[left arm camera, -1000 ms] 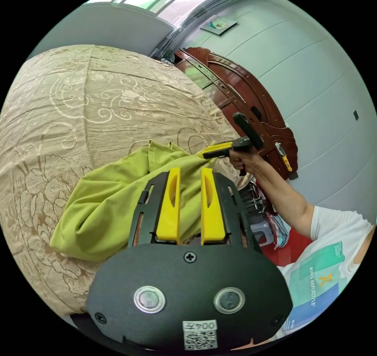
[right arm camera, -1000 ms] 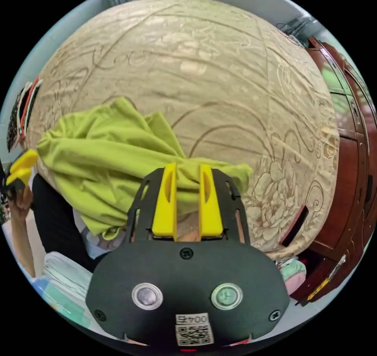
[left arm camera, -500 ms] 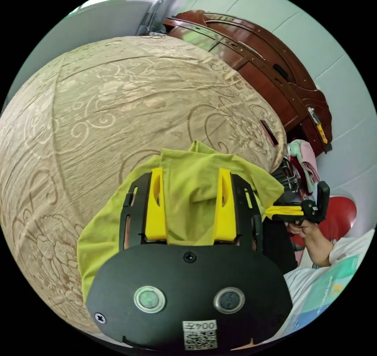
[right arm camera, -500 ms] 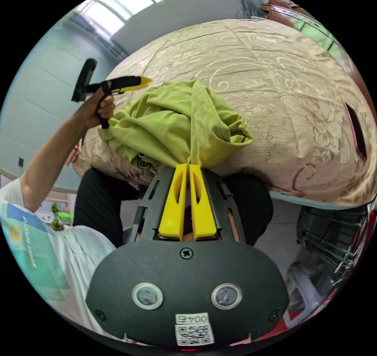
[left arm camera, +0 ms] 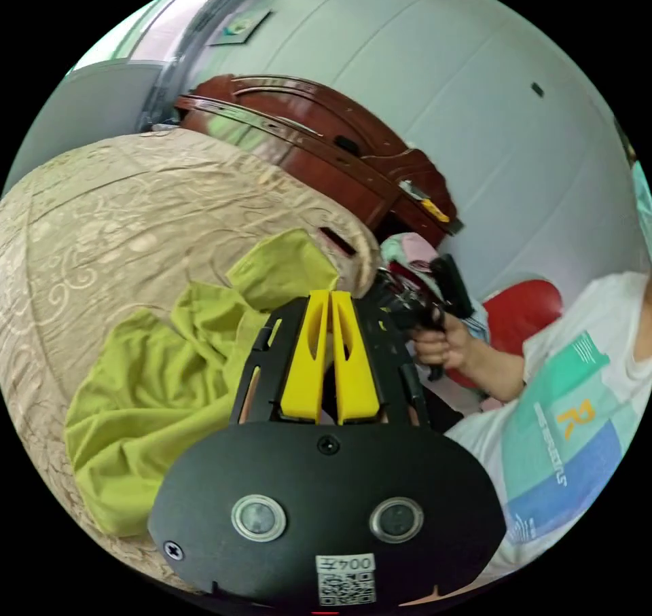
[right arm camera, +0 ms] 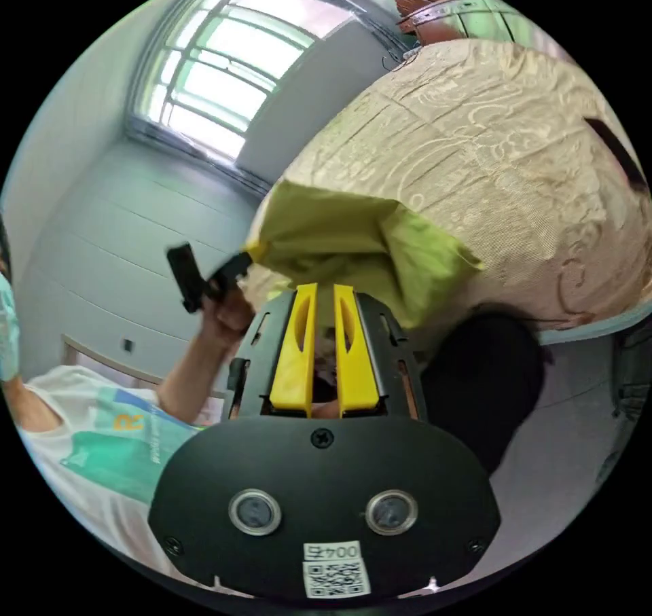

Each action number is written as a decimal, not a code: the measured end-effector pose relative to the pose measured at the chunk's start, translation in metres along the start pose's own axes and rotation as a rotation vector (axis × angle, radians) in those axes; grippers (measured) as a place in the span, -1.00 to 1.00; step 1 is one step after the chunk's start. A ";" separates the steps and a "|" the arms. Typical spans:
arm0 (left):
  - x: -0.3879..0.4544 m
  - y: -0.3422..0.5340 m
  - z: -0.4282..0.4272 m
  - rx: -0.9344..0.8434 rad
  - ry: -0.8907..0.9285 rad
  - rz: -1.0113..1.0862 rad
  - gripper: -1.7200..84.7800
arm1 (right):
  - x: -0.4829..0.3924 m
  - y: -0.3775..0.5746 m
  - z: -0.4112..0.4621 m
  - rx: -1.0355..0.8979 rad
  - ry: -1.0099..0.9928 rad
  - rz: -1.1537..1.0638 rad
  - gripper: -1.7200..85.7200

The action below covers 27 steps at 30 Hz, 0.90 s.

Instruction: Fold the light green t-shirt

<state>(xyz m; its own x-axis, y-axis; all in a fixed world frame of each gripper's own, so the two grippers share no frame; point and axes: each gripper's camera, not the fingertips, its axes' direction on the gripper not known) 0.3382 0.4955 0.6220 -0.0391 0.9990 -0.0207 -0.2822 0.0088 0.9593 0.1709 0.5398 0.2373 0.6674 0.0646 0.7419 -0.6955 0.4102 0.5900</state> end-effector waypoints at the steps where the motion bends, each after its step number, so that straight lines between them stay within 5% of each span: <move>1: 0.019 0.021 0.000 -0.020 0.057 0.027 -0.95 | 0.014 0.000 -0.005 0.010 -0.133 0.079 -0.69; 4: 0.050 0.073 -0.003 -0.028 0.079 0.029 -0.95 | 0.048 0.011 -0.011 0.016 -0.337 0.273 -0.55; 9: 0.066 0.121 -0.017 -0.003 0.094 -0.034 -0.95 | 0.043 0.033 -0.022 -0.044 -0.199 0.271 -0.54; 15: 0.089 0.131 -0.035 -0.043 0.068 0.021 -0.95 | -0.054 0.027 -0.061 -0.010 0.116 -0.369 -0.58; 20: 0.099 0.127 -0.059 -0.051 0.065 0.046 -0.95 | -0.098 -0.031 -0.021 -0.342 0.070 -0.650 -0.54; 24: 0.107 0.122 -0.075 -0.042 0.063 0.046 -0.95 | -0.101 -0.047 0.073 -0.821 0.028 -0.659 -0.56; 27: 0.115 0.117 -0.086 -0.056 0.032 0.057 -0.95 | -0.099 -0.045 0.103 -0.923 0.132 -0.660 -0.90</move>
<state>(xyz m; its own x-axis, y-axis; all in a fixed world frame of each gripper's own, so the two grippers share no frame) 0.2182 0.6081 0.7074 -0.0867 0.9960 0.0238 -0.3322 -0.0514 0.9418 0.1092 0.4207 0.1702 0.8907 -0.3391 0.3027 0.2259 0.9081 0.3526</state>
